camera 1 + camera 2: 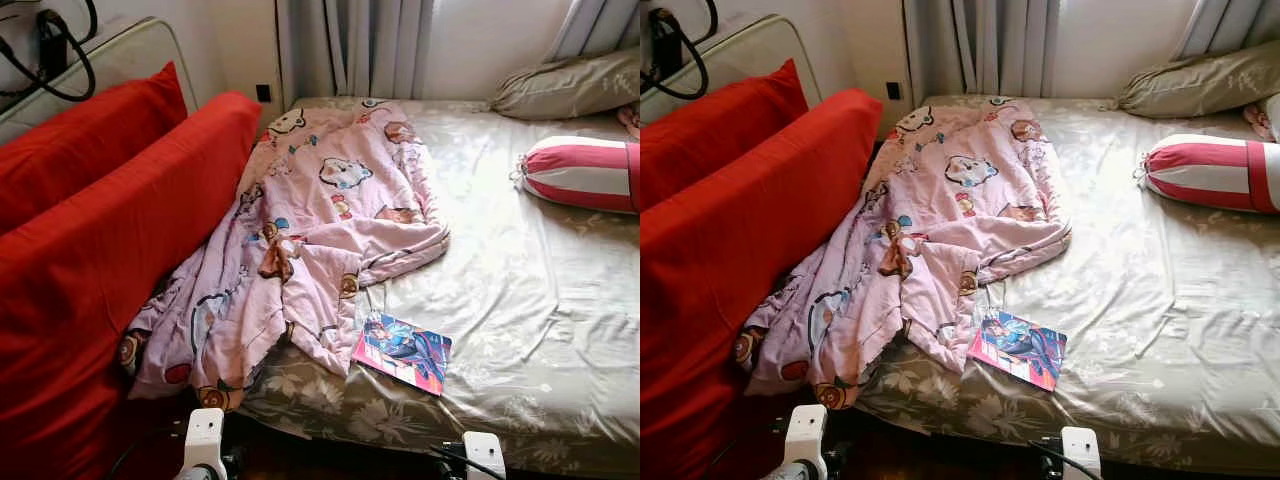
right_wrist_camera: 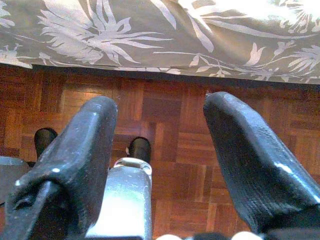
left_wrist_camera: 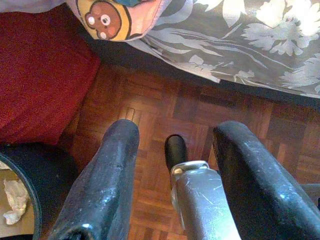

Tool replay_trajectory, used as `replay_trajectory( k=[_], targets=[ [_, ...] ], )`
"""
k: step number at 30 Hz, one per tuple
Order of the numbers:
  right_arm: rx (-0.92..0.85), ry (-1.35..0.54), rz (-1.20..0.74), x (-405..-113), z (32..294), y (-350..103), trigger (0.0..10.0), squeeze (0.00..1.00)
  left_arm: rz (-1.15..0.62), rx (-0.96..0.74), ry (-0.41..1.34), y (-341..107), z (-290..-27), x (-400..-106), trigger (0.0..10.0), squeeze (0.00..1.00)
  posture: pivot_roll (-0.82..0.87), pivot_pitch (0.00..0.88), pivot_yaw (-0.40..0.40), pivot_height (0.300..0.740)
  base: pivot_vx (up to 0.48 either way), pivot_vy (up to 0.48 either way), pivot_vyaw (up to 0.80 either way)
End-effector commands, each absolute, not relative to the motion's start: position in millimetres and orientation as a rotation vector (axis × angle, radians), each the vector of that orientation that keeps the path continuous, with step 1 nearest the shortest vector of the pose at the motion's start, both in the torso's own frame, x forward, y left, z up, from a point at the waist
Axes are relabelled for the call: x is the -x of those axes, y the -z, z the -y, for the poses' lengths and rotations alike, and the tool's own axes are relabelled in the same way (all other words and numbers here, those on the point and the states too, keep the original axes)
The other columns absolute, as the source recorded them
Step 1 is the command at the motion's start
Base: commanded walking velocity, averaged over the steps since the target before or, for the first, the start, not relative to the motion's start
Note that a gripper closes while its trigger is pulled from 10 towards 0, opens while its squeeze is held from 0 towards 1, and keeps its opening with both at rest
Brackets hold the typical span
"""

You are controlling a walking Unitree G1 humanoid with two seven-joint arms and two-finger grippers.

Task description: Clean up the room

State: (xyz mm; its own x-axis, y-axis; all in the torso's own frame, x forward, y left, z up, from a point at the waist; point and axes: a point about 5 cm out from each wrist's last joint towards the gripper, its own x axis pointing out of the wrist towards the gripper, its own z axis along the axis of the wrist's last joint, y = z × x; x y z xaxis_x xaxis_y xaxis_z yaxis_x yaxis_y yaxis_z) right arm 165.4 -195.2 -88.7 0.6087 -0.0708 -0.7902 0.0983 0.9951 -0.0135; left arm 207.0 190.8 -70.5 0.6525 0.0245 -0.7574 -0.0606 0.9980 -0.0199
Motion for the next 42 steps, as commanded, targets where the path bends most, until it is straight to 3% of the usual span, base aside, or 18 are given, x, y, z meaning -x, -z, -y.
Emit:
replay_trajectory(
  k=[1, 32, 42],
  targets=[
    [-0.043, 0.092, -0.918, -162.9, 193.0, 90.1, 10.0, 0.0, -0.879, 0.036, -0.043, 73.0, -191.7, -202.5, 10.0, 0.0, 0.04, 0.0, 0.019, 0.74, 0.0, 0.0, 0.0],
    [-0.05, 0.083, -0.919, -164.8, 192.3, 89.5, 10.0, 0.0, -0.876, 0.034, -0.035, 72.4, -191.4, -203.7, 10.0, 0.0, 0.04, 0.025, 0.017, 0.74, 0.265, 0.0, 0.0],
    [-0.043, -0.012, -0.741, -203.0, 185.0, 68.5, 10.0, 0.0, -0.733, 0.066, -0.029, 64.4, -190.0, -210.9, 10.0, 0.0, 0.04, 0.034, 0.012, 0.74, 0.0, 0.0, 0.0]
  ],
)
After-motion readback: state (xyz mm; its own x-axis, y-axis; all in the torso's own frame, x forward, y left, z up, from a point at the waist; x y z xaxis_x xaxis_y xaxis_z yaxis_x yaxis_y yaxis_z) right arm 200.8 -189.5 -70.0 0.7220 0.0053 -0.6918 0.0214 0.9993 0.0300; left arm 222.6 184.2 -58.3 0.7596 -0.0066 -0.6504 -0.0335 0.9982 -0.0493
